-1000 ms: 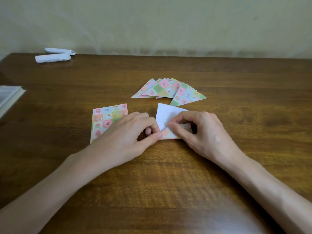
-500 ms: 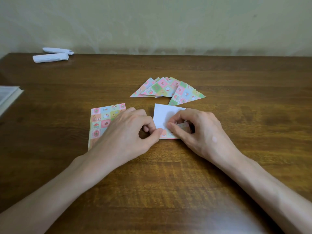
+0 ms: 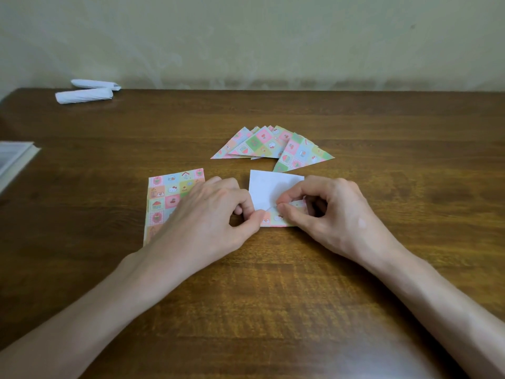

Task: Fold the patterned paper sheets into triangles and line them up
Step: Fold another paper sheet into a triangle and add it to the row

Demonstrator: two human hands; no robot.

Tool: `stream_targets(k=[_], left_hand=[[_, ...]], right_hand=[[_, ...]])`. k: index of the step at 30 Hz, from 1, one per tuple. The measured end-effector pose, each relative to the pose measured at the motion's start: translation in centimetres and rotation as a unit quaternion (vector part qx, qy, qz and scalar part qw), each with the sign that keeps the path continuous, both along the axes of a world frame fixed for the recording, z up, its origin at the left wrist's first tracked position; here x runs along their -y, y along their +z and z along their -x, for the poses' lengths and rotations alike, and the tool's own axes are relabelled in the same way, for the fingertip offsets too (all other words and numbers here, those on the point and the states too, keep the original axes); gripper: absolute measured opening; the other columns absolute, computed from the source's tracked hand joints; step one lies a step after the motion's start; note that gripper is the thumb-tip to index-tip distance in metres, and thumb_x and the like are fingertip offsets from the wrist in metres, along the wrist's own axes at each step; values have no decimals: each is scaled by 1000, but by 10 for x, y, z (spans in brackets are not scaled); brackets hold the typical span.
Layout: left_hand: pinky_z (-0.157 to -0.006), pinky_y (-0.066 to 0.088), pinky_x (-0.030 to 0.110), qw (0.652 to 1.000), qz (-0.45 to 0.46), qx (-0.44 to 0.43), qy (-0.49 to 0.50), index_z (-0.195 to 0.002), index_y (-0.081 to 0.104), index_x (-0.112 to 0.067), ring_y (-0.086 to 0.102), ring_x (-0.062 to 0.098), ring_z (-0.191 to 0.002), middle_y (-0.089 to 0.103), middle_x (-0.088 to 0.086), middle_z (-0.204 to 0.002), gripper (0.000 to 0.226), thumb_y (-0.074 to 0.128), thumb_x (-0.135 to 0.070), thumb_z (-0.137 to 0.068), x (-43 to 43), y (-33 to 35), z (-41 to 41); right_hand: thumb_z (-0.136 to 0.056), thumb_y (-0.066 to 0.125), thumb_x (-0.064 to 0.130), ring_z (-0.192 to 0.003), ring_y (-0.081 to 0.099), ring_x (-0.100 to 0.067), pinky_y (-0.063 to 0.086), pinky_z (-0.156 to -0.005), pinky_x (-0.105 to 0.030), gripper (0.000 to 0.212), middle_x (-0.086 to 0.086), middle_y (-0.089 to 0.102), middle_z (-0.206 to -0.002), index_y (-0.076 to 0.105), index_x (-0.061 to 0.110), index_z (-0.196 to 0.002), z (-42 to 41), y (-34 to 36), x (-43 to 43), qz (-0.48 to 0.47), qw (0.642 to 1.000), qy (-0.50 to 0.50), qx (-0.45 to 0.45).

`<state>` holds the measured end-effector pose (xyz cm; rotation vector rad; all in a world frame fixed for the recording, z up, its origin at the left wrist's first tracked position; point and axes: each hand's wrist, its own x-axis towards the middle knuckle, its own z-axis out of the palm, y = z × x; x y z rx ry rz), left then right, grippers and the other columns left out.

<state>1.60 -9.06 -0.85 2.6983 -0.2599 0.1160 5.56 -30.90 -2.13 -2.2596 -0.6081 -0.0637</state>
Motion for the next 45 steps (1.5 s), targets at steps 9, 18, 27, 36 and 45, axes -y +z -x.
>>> stream_targets(k=[9, 18, 27, 36, 45], left_hand=[[-78, 33, 28, 999, -24, 40, 17, -75, 63, -34, 50, 8, -87, 54, -14, -83, 30, 53, -59, -89, 2, -2, 2], [-74, 30, 26, 999, 15, 26, 33, -73, 63, -35, 52, 7, -87, 55, -15, -81, 25, 61, -57, -85, 0, -5, 1], [-72, 36, 20, 998, 51, 18, 13, -82, 62, -38, 53, 1, -86, 57, -17, -81, 18, 63, -56, -81, -8, -4, -1], [-70, 38, 12, 990, 115, 74, -26, -99, 75, -32, 62, 11, -88, 65, -14, -91, 13, 75, -28, -87, -33, 13, -9], [-69, 45, 21, 978, -43, 20, -203, -126, 70, -47, 53, 3, -85, 52, -22, -98, 36, 59, -55, -92, -39, 11, 4]], right_hand=[[-86, 80, 29, -59, 53, -6, 37, -59, -12, 7, 21, 57, -61, 77, 33, -81, -1, 1, -3, 19, 1000, -8, 6], [-87, 80, 24, -58, 53, -5, 37, -59, -10, 6, 33, 56, -64, 78, 30, -86, -1, 3, -4, 22, 1000, -1, 5], [-89, 76, 27, -67, 55, -6, 38, -63, -12, 8, 16, 56, -66, 78, 34, -91, -1, 0, -3, 48, 999, 9, 20], [-89, 76, 25, -68, 55, -3, 37, -64, -9, 8, 17, 57, -68, 77, 33, -91, -1, 0, -4, 49, 999, 10, 17], [-90, 75, 27, -70, 55, -4, 37, -64, -11, 7, 14, 62, -75, 78, 32, -92, -2, -1, -3, 51, 999, 10, 13]])
